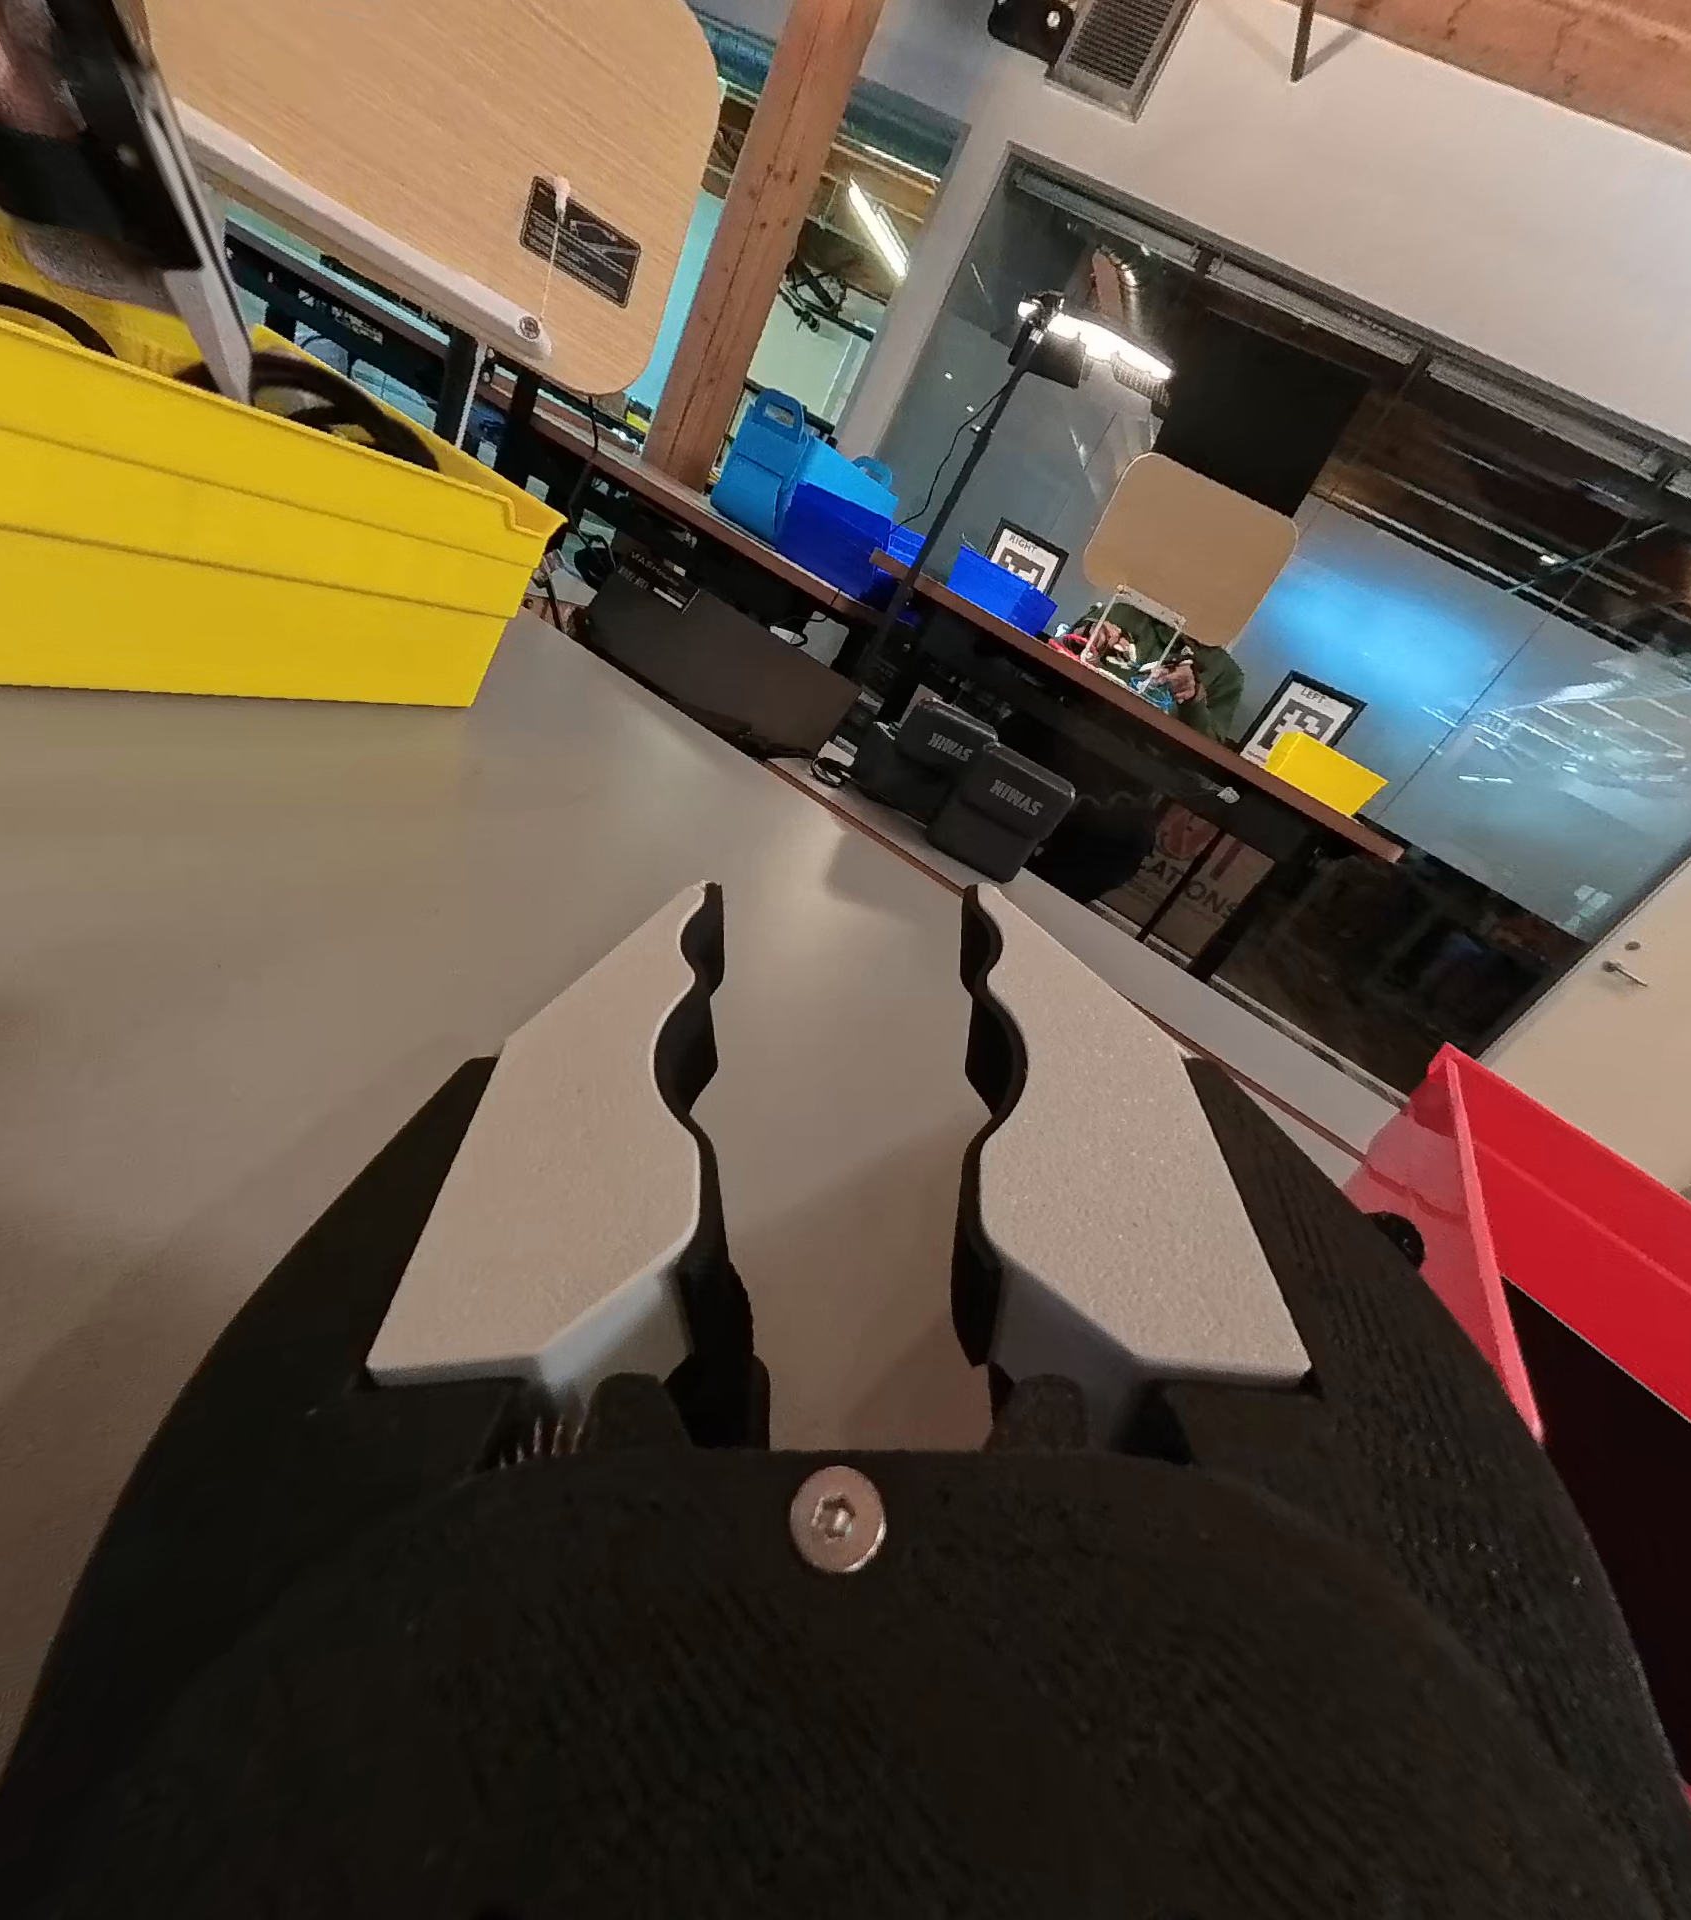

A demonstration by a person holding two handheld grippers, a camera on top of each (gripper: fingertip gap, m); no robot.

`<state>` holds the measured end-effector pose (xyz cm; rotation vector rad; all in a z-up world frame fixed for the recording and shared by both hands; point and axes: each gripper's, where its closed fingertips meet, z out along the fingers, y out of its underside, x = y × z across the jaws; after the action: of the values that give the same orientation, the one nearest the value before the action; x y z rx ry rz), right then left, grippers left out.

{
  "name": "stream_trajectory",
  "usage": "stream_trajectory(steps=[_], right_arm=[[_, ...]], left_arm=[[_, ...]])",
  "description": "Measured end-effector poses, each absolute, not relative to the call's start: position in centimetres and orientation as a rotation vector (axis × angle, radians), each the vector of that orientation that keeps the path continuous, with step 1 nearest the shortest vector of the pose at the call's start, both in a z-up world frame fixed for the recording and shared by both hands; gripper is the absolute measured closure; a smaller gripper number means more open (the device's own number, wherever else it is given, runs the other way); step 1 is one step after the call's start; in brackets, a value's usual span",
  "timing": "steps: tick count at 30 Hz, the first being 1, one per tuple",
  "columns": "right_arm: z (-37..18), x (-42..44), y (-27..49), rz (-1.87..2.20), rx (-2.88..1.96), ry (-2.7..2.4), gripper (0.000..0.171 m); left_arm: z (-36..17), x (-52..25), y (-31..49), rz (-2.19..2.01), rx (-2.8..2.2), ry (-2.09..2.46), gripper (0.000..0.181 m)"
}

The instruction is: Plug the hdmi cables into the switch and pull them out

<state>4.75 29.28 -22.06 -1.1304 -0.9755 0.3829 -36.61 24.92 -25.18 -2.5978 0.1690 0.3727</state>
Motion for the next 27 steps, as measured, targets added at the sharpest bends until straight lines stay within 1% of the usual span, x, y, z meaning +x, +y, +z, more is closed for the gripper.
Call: stream_trajectory(steps=[1,5,13,16,18,22,27], right_arm=[[-22.0,4.8,29.3,0.384,-1.131,-0.974,0.126],[-22.1,4.8,29.3,0.383,-1.133,-0.974,0.126],[-22.1,4.8,29.3,0.382,-1.131,-0.976,0.127],[-22.1,4.8,29.3,0.381,-1.13,-0.977,0.127],[-22.1,4.8,29.3,0.38,-1.13,-0.978,0.127],[-22.1,4.8,29.3,0.383,-1.131,-0.974,0.127],[-22.1,4.8,29.3,0.382,-1.131,-0.977,0.127]], left_arm=[[-24.3,-36.8,25.0,0.423,-2.568,0.178,0.177],[-20.2,-37.5,24.5,0.638,-2.481,0.214,0.177],[-13.5,-37.1,23.6,0.847,-2.275,0.231,0.178],[-13.6,-36.7,23.0,0.863,-2.33,0.29,0.178],[-12.7,-37.7,22.6,1.051,-2.31,0.349,0.178],[-11.7,-37.4,22.6,1.105,-2.255,0.371,0.177],[-11.7,-36.1,22.8,0.908,-2.259,0.328,0.178]])
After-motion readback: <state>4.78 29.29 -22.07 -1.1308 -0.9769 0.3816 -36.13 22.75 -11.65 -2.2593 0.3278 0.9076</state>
